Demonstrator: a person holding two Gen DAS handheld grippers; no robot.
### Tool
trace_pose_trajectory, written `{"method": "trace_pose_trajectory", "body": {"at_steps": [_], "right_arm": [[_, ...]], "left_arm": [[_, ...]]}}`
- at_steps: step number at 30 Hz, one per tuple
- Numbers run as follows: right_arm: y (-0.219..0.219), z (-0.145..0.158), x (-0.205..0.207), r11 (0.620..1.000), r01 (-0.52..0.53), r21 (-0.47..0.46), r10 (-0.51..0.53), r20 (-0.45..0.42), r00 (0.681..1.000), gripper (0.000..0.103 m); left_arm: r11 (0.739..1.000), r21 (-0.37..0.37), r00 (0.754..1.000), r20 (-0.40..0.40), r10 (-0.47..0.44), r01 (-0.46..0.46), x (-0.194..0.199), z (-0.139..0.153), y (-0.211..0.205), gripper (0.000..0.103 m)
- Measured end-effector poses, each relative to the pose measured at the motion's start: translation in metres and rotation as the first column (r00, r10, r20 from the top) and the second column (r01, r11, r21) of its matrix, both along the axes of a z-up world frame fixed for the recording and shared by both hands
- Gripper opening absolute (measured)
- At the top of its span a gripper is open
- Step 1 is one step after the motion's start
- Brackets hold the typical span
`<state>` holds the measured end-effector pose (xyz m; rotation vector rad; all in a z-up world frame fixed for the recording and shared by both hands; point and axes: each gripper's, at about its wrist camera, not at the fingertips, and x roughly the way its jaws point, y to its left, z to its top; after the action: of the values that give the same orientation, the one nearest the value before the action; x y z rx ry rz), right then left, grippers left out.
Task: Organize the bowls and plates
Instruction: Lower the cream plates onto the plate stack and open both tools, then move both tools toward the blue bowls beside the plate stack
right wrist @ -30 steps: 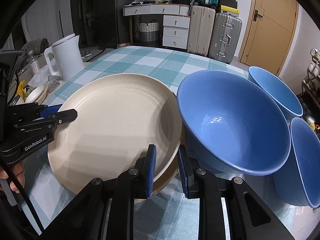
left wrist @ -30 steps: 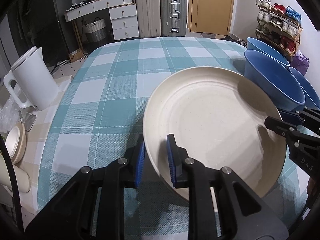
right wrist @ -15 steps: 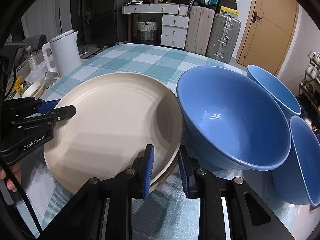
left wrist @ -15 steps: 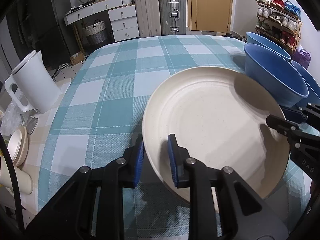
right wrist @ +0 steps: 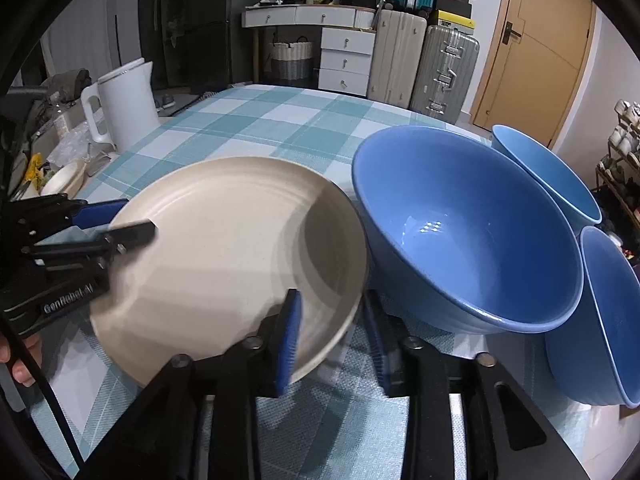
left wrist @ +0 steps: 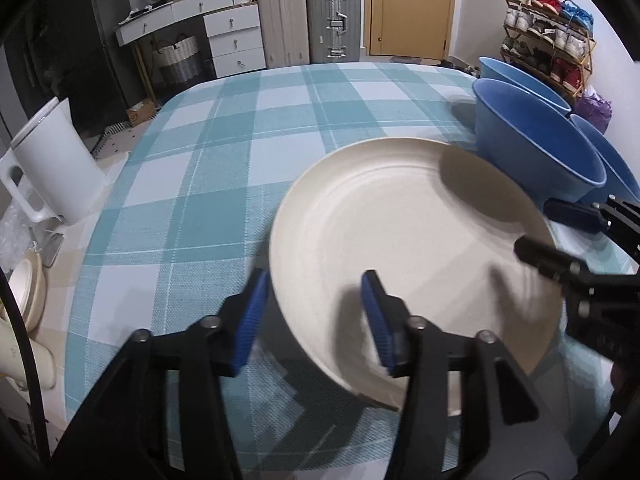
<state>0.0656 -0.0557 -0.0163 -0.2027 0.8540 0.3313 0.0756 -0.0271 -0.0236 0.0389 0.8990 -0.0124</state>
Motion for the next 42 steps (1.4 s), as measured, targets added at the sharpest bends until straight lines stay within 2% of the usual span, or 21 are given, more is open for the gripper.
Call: {"method": "trace_pose_trajectory", "body": {"at_steps": [1,3,6,9,11,13,14,16,20,30,42], "right_arm": [[0.0,0.001,-0.001,1.0,-0.002,0.008,0.002,0.003,1.0,0.063],[0.001,0.004,-0.004,1.0,-0.011,0.02,0.011,0.011,1.0,0.072],[0.002,0.006,-0.006,1.0,-0.014,0.017,0.013,0.009,1.0,0.077],[0.002,0.009,-0.009,1.0,-0.014,0.027,0.014,0.006,1.0,0.081],[0.001,0.012,-0.011,1.0,-0.008,0.03,0.008,0.011,1.0,0.086],[-0.001,0.013,-0.013,0.999,-0.003,0.038,0.003,0.007,1.0,0.097],[-0.002,0.015,-0.015,0.999,-0.005,0.049,0.005,0.002,1.0,0.099],[-0.005,0.017,-0.018,0.998,-0.006,0.067,0.006,-0.003,1.0,0.1],[-0.018,0.026,-0.027,0.993,0.016,0.119,-0.016,0.003,1.0,0.101],[-0.063,0.059,-0.05,0.973,0.069,0.219,-0.086,0.069,0.994,0.102],[-0.133,0.114,-0.061,0.932,0.144,0.333,-0.2,0.139,0.97,0.102]], "left_arm": [[1.0,0.002,1.0,0.003,-0.001,0.001,-0.001,0.001,-0.001,0.057],[1.0,0.001,1.0,0.015,-0.001,0.001,-0.002,0.004,0.0,0.066],[1.0,-0.026,1.0,0.022,0.003,-0.003,-0.005,0.01,0.004,0.075],[0.997,-0.071,0.999,0.035,0.008,-0.006,-0.008,0.018,0.01,0.08],[0.993,-0.114,0.999,0.037,0.002,0.003,-0.01,0.023,0.014,0.082],[0.991,-0.133,0.999,0.046,0.004,0.003,-0.012,0.028,0.016,0.086],[0.99,-0.139,0.999,0.053,0.006,0.002,-0.014,0.031,0.016,0.09],[0.989,-0.148,0.998,0.066,0.006,0.004,-0.017,0.036,0.016,0.102],[0.984,-0.178,0.996,0.092,-0.005,0.021,-0.023,0.046,0.013,0.102],[0.981,-0.186,0.992,0.119,-0.035,0.057,-0.033,0.067,-0.008,0.102],[0.964,-0.233,0.984,0.148,-0.097,0.13,-0.02,0.101,-0.044,0.102]]}}
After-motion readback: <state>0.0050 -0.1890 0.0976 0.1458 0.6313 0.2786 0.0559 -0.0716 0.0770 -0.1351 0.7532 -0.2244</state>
